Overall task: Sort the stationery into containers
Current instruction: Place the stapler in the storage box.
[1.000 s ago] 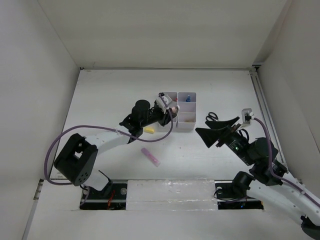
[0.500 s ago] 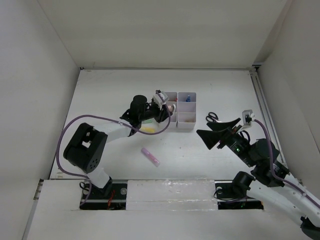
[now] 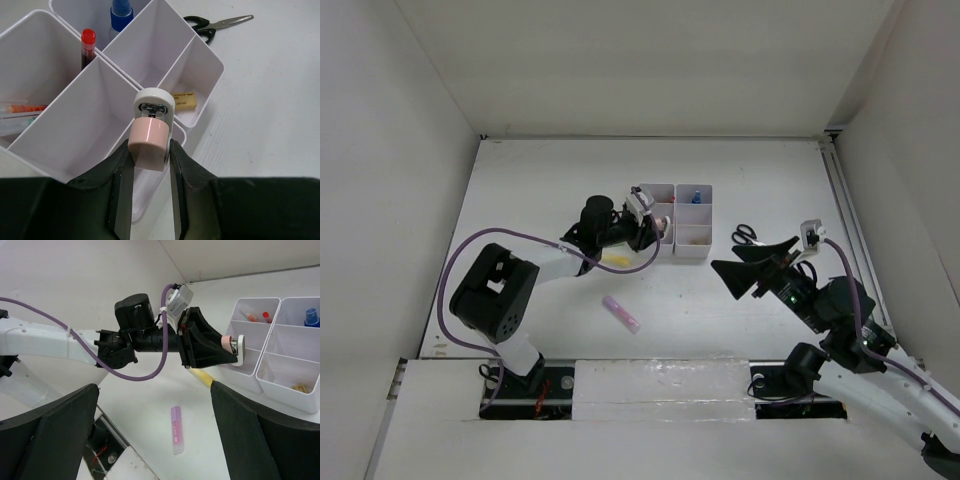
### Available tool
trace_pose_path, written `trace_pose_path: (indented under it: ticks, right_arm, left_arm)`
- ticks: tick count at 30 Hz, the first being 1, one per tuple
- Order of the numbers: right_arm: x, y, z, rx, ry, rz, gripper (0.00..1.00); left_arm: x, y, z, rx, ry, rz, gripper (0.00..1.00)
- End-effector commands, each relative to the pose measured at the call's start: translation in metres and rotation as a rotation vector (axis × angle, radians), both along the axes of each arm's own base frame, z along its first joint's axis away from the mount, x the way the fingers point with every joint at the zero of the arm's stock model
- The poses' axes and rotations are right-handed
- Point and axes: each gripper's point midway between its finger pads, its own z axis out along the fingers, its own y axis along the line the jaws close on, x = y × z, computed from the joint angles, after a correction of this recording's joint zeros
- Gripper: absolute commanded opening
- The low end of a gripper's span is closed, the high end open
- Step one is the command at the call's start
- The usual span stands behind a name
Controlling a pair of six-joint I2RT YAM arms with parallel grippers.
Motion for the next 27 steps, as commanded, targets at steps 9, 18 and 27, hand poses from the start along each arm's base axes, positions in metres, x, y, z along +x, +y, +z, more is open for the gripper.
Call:
trace_pose_path:
  ticks: [9,18,27]
  right_arm:
    - [-0.004,-0.002,0.011,0.018,-0.049,0.009,1.0]
    - [-0.009,-0.005,0.014,0.035,-0.065,0.018,1.0]
    - [-0.011,-0.007,0.014,0.041,-0.071,0.018,1.0]
  left_arm:
    - [0.007,-0.001,0.008,-0.027,-0.047,0.011,0.0]
    - [0.011,0.001,0.005,-0.021,-0.035,0.036,0.01]
    - [0.013,0.003,-0.009,0.004,-0.006,0.054,0.11]
